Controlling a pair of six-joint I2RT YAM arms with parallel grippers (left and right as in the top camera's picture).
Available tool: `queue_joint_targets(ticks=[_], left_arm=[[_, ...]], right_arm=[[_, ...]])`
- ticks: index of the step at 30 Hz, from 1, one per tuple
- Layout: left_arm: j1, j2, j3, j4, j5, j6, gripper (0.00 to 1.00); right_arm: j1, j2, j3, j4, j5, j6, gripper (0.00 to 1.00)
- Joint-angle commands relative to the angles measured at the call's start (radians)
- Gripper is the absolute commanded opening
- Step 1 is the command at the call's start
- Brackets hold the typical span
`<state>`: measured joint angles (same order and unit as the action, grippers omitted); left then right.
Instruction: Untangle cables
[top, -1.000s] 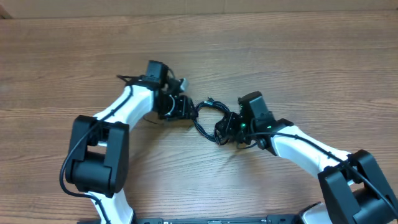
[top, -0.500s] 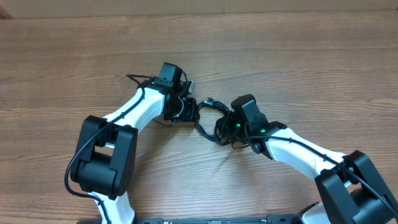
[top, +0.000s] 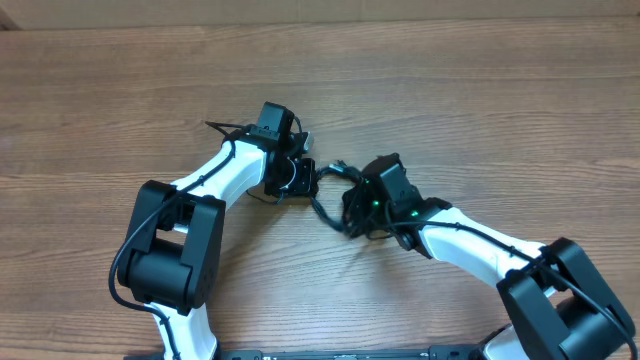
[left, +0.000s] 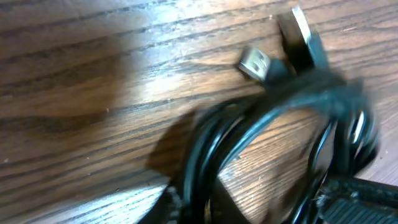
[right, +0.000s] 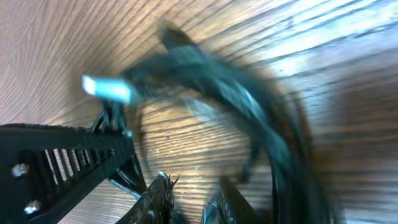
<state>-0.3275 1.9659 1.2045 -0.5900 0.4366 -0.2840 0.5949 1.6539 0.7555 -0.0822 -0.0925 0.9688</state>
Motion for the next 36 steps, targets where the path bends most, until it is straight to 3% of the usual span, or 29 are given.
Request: queue_joint_targets(ticks=[1, 5, 11, 17, 36], left_arm=[[-0.002, 0.011, 0.004, 0.001, 0.011, 0.007, 0.04], [-0.002, 0.011, 0.004, 0.004, 0.055, 0.019, 0.04], [-0.002, 0.011, 0.004, 0.004, 0.055, 0.018, 0.04], [-0.002, 0.011, 0.004, 0.004, 0.055, 0.018, 0.04], [0.0, 0.011, 0.004, 0.004, 0.055, 0.018, 0.04]], right_arm=[[0.009, 0.01, 0.024, 0.029, 0.028, 0.004, 0.23], [0.009, 0.01, 0.024, 0.06, 0.046, 0.005, 0.22], [0.043, 0.01, 0.024, 0.043, -0.067, 0.011, 0.1], [0.064, 0.01, 0.024, -0.018, -0.066, 0.103, 0.08], [0.063, 0.009, 0.031, -0.186, -0.112, 0.165, 0.04]])
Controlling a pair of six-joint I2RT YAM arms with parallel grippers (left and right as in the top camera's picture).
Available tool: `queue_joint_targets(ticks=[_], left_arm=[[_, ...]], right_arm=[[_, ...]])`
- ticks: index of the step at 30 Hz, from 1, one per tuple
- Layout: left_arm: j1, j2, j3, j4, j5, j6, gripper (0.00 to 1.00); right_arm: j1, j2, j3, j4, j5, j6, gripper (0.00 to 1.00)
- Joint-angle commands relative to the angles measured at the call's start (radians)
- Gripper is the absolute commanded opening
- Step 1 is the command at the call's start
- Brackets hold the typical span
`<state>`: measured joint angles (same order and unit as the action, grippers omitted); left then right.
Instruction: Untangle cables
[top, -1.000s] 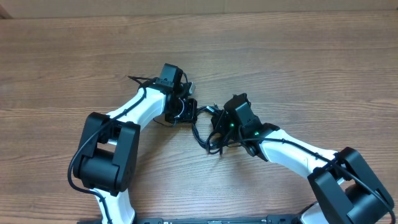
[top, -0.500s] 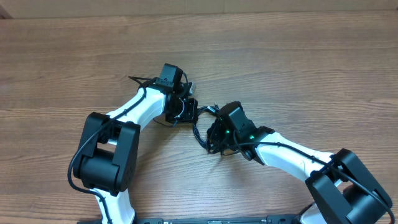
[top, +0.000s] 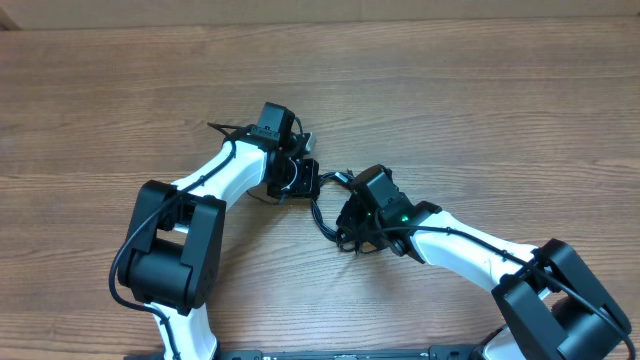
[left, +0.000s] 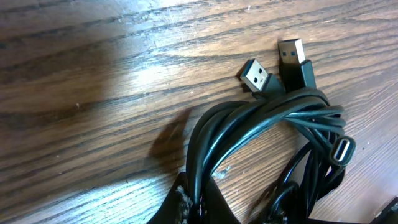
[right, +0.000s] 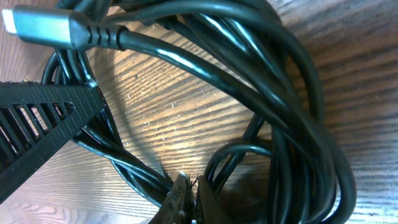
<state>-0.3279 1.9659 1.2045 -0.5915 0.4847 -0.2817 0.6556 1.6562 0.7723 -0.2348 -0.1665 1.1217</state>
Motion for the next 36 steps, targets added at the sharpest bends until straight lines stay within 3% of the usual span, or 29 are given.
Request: queue_joint_targets(ticks=[1, 5, 12, 19, 22, 29, 36], left_arm=[[0.001, 0.011, 0.004, 0.005, 0.006, 0.016, 0.04], [0.002, 0.011, 0.005, 0.006, 0.016, 0.017, 0.04], [0.002, 0.011, 0.005, 0.021, 0.171, 0.09, 0.04], [0.01, 0.01, 0.018, 0.026, 0.302, 0.206, 0.04], [0.043, 0.01, 0.037, 0.032, 0.407, 0.327, 0.04], [0.077, 0.01, 0.037, 0.043, 0.433, 0.327, 0.04], [0.08, 0.01, 0.037, 0.068, 0.455, 0.327, 0.04]], right_arm=[[-0.002, 0.006, 0.025, -0.067, -0.042, 0.011, 0.04], [-0.034, 0.006, 0.11, -0.246, -0.048, -0.066, 0.04], [-0.087, 0.006, 0.281, -0.555, -0.015, -0.235, 0.06], [-0.088, 0.007, 0.288, -0.529, -0.056, -0.293, 0.12], [-0.087, 0.007, 0.287, -0.507, -0.048, -0.211, 0.17], [-0.086, 0.007, 0.274, -0.477, -0.045, -0.158, 0.22], [-0.061, 0.007, 0.274, -0.445, 0.061, 0.016, 0.23]])
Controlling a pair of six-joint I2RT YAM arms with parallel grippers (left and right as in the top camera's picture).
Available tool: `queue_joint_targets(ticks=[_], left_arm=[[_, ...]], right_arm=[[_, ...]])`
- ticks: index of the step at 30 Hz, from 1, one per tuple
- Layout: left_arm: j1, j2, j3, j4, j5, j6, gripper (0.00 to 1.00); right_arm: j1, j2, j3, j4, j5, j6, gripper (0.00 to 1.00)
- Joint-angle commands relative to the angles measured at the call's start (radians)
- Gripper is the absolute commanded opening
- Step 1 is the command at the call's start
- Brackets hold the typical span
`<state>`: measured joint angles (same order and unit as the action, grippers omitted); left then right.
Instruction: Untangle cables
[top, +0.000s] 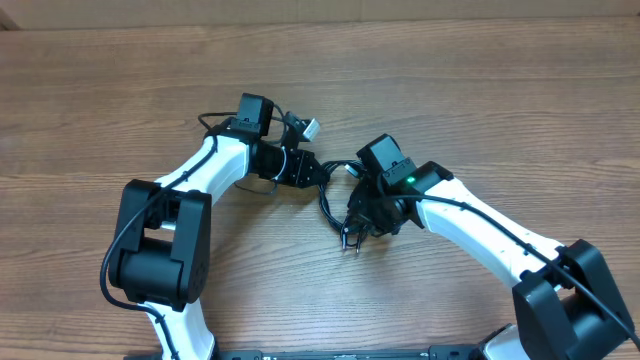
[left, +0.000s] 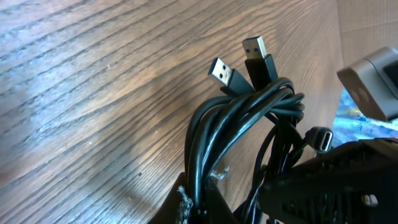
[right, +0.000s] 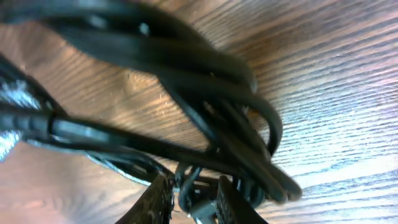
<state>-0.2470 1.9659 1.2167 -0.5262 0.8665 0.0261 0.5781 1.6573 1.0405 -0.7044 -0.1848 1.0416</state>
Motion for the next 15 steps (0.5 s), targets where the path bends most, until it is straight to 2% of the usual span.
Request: queue_joint_targets(ticks=[1, 6, 15], left_arm=[[-0.001, 0.01, 0.025, 0.002, 0.077, 0.019, 0.04], [-0.001, 0.01, 0.025, 0.0, 0.076, 0.019, 0.04], [-0.001, 0.01, 0.025, -0.004, 0.075, 0.019, 0.04]], right_arm=[[0.018, 0.006, 0.006, 0.042, 0.081, 0.096, 0.23], [0.018, 0.006, 0.006, 0.114, 0.065, 0.097, 0.23], [0.018, 0.006, 0.006, 0.055, 0.098, 0.096, 0.2]])
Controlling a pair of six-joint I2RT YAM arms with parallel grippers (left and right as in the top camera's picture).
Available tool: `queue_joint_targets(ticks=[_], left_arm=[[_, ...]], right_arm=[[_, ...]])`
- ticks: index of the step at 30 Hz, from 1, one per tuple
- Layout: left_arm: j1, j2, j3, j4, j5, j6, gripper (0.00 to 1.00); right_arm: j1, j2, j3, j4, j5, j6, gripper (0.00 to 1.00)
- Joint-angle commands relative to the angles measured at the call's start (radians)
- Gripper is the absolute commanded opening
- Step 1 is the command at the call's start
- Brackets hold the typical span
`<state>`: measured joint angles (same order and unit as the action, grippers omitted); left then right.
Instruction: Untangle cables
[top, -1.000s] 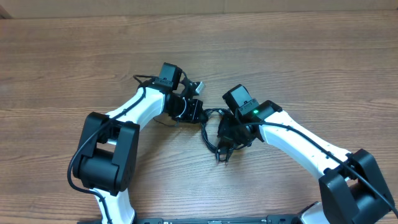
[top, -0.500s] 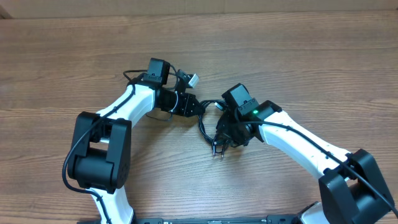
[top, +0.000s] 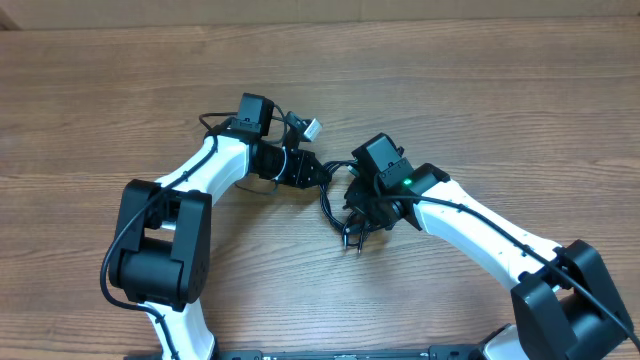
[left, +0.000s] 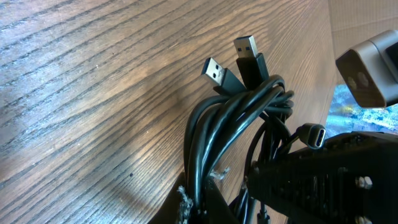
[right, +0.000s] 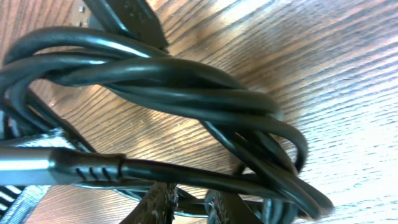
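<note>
A bundle of black cables (top: 330, 203) hangs between my two grippers at mid-table. In the left wrist view the coil (left: 231, 118) shows two USB-A plugs (left: 218, 73) sticking out at its top and a USB-C plug (left: 313, 135) at the right. My left gripper (left: 200, 208) is shut on several strands at the coil's lower end. My right gripper (right: 193, 205) is right beside the bundle (right: 186, 93), its fingers apart with thin strands crossing between them; a thick cable with a moulded plug passes just above the tips. Its black body fills the left wrist view's lower right.
The wooden table (top: 480, 90) stretches on all sides of the arms. A small white connector (top: 312, 128) sticks up by the left wrist. Loose cable ends (top: 350, 240) dangle below the right gripper.
The right gripper has edged slightly left, nearer the left gripper. The left gripper keeps its hold on the strands. The bundle hangs much as before.
First both grippers were at the bundle and the wrist views were blurred. Then the coil lay on the table with both pairs of jaws shut on strands. Later the left wrist had turned and shifted left, and the right fingers stood apart around strands, as now.
</note>
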<state>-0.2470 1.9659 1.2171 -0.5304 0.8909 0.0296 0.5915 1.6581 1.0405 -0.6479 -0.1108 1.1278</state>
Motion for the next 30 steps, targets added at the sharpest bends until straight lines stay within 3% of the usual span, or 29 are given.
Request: queue_joint_targets(ticks=[1, 24, 30], left_arm=[[-0.001, 0.01, 0.024, 0.0, 0.048, 0.015, 0.04], [-0.002, 0.01, 0.024, -0.015, 0.042, -0.01, 0.04], [-0.002, 0.01, 0.024, -0.015, 0.042, -0.01, 0.04]], right_arm=[[0.004, 0.005, 0.006, -0.001, 0.024, 0.01, 0.2], [0.038, 0.126, 0.006, 0.051, 0.121, 0.059, 0.16], [0.031, 0.131, 0.006, 0.101, 0.121, 0.058, 0.04]])
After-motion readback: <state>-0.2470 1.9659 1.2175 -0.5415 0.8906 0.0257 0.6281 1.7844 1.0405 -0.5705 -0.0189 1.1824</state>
